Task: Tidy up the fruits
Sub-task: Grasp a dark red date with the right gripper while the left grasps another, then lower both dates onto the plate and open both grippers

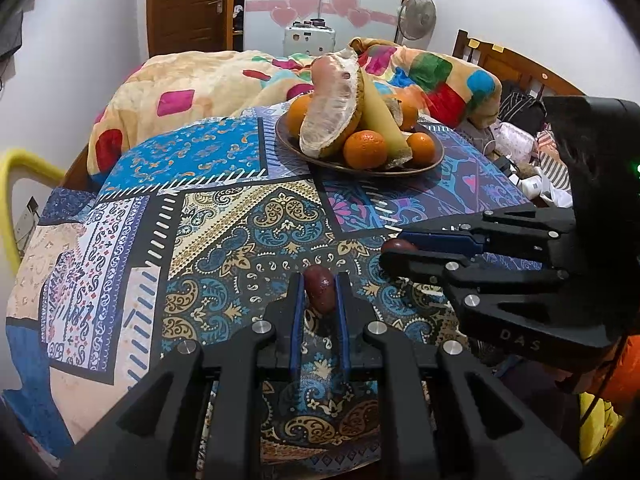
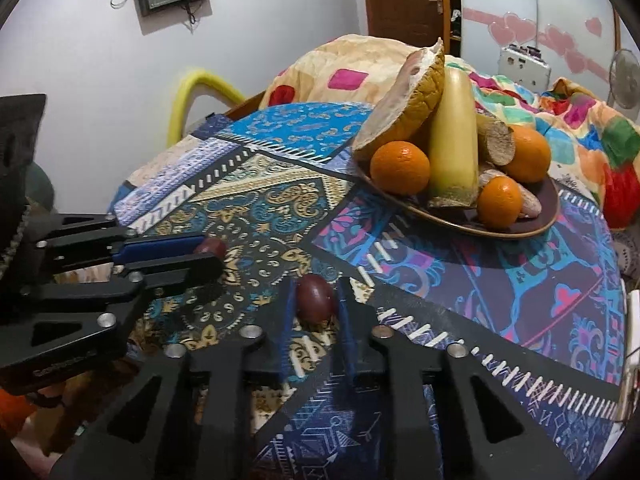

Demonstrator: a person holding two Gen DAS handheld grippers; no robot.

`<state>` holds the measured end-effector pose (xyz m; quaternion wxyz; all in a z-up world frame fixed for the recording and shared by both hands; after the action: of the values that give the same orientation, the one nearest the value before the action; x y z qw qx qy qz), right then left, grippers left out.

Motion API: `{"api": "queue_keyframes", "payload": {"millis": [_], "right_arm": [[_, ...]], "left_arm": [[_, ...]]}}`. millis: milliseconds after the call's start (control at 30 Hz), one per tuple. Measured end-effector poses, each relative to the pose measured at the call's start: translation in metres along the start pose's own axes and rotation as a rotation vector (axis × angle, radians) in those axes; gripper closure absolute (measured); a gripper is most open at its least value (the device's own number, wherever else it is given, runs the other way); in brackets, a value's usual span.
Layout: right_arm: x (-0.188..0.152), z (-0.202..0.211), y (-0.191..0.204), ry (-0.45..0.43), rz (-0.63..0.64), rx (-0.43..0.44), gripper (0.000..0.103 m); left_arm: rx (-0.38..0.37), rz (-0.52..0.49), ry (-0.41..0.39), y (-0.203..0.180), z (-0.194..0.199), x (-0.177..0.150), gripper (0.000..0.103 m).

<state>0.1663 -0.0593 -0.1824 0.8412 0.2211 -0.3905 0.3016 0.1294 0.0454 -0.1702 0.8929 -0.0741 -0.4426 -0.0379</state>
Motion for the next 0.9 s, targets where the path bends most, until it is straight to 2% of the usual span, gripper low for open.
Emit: {"api": "queue_keyframes", "payload": {"millis": [200,400,633,900], "right_arm": [[0.001,0.010,-0.008,-0.020,-0.009,-0.012,0.086],[0.009,0.030,-0.037,-0.068,-0.049,-0.071,0.086],[0.021,0.043,-0.072,-0.109,-0.077,-0.139,0.086],[0.039,0.046,-0.095,-0.152,-0.088,-0.173,0.086]], "left_arm": [[-0.015,-0.005,-0.013,-0.008,-0.005,0.010,0.089],[-0.033,-0.017,-0.032,-0.019,-0.011,0.026,0.089],[-0.047,-0.032,-0.063,-0.030,-0.025,0.051,0.089],[-0.061,-0.070,-0.114,-0.043,-0.040,0.085,0.089]]}}
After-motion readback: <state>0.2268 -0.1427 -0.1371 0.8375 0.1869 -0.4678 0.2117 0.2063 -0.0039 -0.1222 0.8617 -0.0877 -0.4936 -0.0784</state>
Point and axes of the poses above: each gripper's, at about its wrist camera, not at the fingertips, and z roughly against the way its jaws point, y to its left, x to its top, the point moved 4 cm from there along -z, roughly the way its jaws point, and after that the axes turned 10 degrees about -y, right-handed, at the moved point
